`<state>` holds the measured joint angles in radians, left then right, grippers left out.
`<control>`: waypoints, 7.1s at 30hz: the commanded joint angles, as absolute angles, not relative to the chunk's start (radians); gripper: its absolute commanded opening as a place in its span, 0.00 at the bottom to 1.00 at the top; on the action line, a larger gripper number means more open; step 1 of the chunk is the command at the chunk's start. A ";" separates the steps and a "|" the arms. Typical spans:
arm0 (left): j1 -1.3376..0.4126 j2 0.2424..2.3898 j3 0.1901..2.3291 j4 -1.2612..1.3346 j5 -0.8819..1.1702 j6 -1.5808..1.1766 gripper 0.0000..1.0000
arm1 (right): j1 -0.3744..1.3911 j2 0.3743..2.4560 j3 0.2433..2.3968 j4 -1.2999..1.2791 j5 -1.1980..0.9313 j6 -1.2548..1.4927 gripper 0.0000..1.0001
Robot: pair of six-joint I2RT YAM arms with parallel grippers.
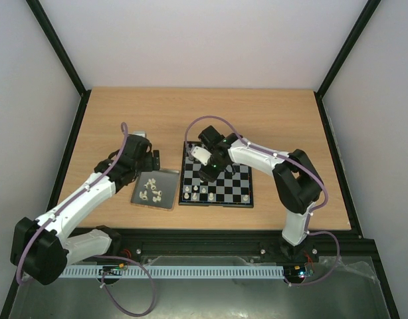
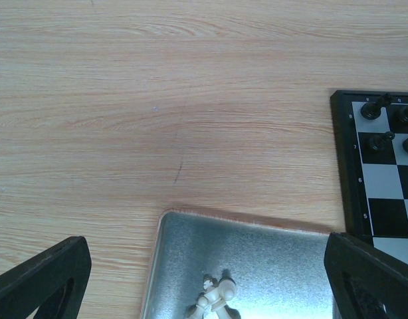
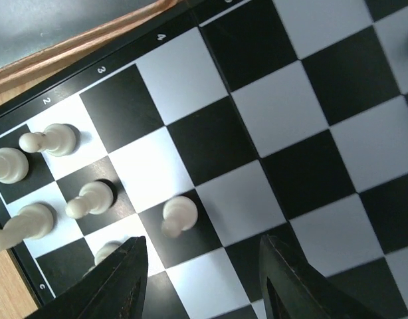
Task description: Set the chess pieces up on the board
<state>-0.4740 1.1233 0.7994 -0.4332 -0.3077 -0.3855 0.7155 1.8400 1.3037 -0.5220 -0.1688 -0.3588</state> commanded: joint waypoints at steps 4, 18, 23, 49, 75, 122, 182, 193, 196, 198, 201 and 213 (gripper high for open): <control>-0.467 1.075 0.786 -0.422 -0.271 -0.355 0.91 | 0.756 1.912 1.367 -0.592 -0.161 -0.353 0.43; -0.466 1.102 0.787 -0.426 -0.240 -0.345 0.87 | 0.757 1.918 1.364 -0.622 -0.159 -0.344 0.06; -0.465 1.109 0.789 -0.428 -0.235 -0.344 0.87 | 0.758 1.869 1.332 -0.627 -0.154 -0.339 0.03; -0.465 1.127 0.788 -0.434 -0.235 -0.344 0.87 | 0.758 1.754 1.166 -0.615 -0.197 -0.341 0.02; -0.465 1.151 0.792 -0.438 -0.223 -0.342 0.88 | 0.758 1.778 1.175 -0.602 -0.197 -0.323 0.21; -0.464 1.634 0.965 -0.646 -0.081 -0.424 0.12 | 0.422 1.072 0.749 -0.344 -0.372 -0.223 0.51; -0.576 1.324 0.965 -0.537 -0.081 -0.371 0.40 | 0.629 1.485 1.052 -0.481 -0.217 -0.364 0.54; -0.441 1.168 0.812 -0.407 -0.037 -0.362 0.46 | 0.749 1.825 1.300 -0.567 -0.105 -0.359 0.52; -0.427 1.170 0.806 -0.412 -0.033 -0.344 0.46 | 0.768 1.864 1.317 -0.573 -0.091 -0.358 0.50; -0.422 1.177 0.805 -0.416 -0.039 -0.341 0.46 | 0.769 1.887 1.325 -0.572 -0.093 -0.351 0.47; -0.419 1.187 0.808 -0.421 -0.042 -0.341 0.46 | 0.770 1.913 1.346 -0.584 -0.098 -0.345 0.41; -0.416 1.201 0.804 -0.422 -0.032 -0.336 0.46 | 0.769 1.946 1.374 -0.578 -0.151 -0.328 0.17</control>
